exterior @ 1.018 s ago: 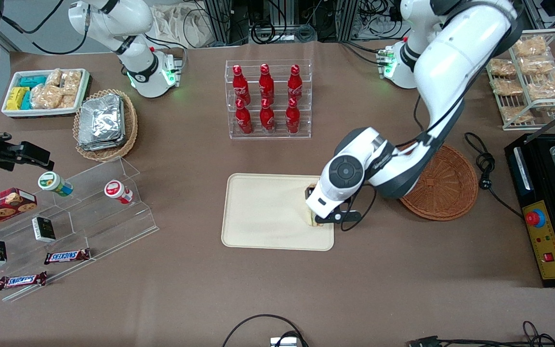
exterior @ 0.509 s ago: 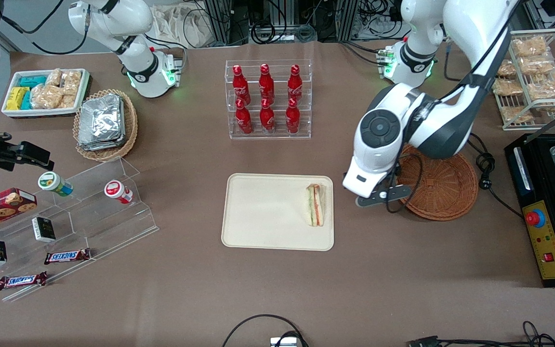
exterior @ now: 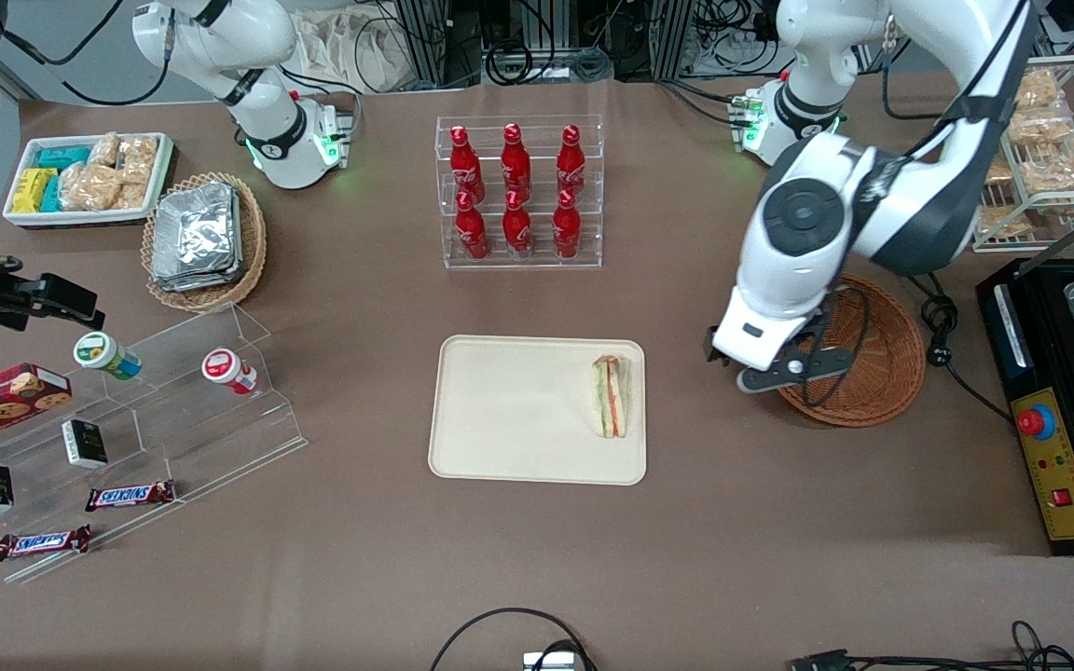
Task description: Place sandwich from basket to tray
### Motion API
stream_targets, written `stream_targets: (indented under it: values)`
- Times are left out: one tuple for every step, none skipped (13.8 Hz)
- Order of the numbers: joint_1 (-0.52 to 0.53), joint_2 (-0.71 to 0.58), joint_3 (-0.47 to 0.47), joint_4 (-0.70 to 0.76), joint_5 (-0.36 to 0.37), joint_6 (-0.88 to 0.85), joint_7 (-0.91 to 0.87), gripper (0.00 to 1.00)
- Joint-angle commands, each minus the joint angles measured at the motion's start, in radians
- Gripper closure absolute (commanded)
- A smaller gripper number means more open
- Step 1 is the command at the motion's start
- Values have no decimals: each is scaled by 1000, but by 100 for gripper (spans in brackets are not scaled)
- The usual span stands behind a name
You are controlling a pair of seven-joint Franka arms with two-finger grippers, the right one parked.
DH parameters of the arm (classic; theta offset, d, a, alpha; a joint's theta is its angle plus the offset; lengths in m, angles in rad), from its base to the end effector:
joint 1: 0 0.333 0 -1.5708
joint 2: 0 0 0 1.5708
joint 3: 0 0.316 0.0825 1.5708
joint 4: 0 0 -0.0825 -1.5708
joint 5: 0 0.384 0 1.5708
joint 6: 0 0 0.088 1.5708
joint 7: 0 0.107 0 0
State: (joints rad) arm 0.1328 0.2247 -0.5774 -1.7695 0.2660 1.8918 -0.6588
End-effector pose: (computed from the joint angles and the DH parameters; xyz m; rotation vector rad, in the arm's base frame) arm 0.5666 -0.2252 0.4455 -2.9946 -0.1943 -0.0217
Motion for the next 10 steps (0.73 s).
stream_targets:
  values:
    - [-54,-116,216,-44,-138,9,296,0]
    - [-96,-136,300,-42,-175,4,386,0]
    - [-123,-155,373,-38,-203,-6,454,0]
    - [-149,-165,422,-22,-230,-28,491,0]
    - [-162,-166,459,10,-244,-74,502,0]
    - [-171,-162,475,36,-246,-98,504,0]
    - [-180,-160,482,48,-242,-106,499,0]
    - [-180,-162,482,54,-238,-108,496,0]
    - [-174,-159,482,59,-238,-106,493,0]
    - [-167,-157,482,68,-237,-108,493,0]
